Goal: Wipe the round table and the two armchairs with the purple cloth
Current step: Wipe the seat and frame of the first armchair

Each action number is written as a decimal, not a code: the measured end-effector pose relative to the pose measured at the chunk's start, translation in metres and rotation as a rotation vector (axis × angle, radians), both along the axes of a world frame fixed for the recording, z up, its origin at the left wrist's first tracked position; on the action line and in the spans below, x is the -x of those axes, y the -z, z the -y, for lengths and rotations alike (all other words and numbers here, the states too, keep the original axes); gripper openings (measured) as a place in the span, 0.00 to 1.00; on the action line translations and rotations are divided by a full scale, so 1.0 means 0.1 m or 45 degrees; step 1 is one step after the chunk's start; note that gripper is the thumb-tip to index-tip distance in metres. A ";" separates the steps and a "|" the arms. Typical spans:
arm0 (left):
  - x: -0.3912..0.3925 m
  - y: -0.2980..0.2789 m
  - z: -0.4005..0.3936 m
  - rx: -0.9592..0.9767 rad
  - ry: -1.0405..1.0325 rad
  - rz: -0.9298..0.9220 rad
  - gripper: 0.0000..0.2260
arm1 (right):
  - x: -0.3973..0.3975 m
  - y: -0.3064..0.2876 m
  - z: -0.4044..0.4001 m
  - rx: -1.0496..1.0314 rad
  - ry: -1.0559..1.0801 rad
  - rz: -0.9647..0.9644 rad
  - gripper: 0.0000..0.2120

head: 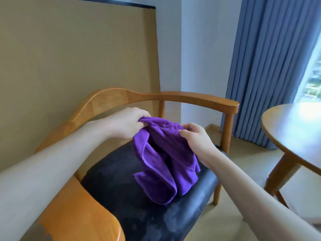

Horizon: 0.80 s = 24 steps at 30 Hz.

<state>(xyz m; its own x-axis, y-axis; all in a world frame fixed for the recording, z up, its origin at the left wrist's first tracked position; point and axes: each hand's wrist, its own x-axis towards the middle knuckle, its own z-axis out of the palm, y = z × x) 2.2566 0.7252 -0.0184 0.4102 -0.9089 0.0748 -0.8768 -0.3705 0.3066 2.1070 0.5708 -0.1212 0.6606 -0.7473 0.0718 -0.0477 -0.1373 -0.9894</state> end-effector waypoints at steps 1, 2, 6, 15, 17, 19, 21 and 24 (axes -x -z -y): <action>0.01 0.04 0.10 -0.003 0.002 0.005 0.10 | 0.11 0.05 0.09 -0.032 0.023 -0.002 0.17; 0.03 0.10 0.19 -0.011 -0.001 0.001 0.11 | 0.20 0.11 0.17 -0.056 0.014 -0.012 0.22; 0.11 0.49 0.43 -0.232 0.049 -0.016 0.16 | 0.37 0.46 0.25 0.265 -0.217 -0.301 0.44; 0.00 0.67 0.50 -0.916 0.105 -0.377 0.42 | -0.17 1.24 -0.01 1.027 -0.342 -0.836 0.54; -0.05 0.69 0.51 -0.881 0.021 -0.214 0.43 | -0.26 1.28 -0.01 1.091 -0.295 -0.865 0.52; -0.09 0.72 0.51 -0.849 -0.001 -0.065 0.42 | -0.35 1.29 -0.01 1.170 -0.211 -0.859 0.47; -0.10 0.76 0.50 -0.795 0.003 -0.031 0.41 | -0.42 1.29 -0.04 1.253 -0.123 -0.827 0.42; -0.05 0.81 0.49 -0.720 0.046 -0.025 0.40 | -0.48 1.31 -0.05 1.259 -0.050 -0.769 0.35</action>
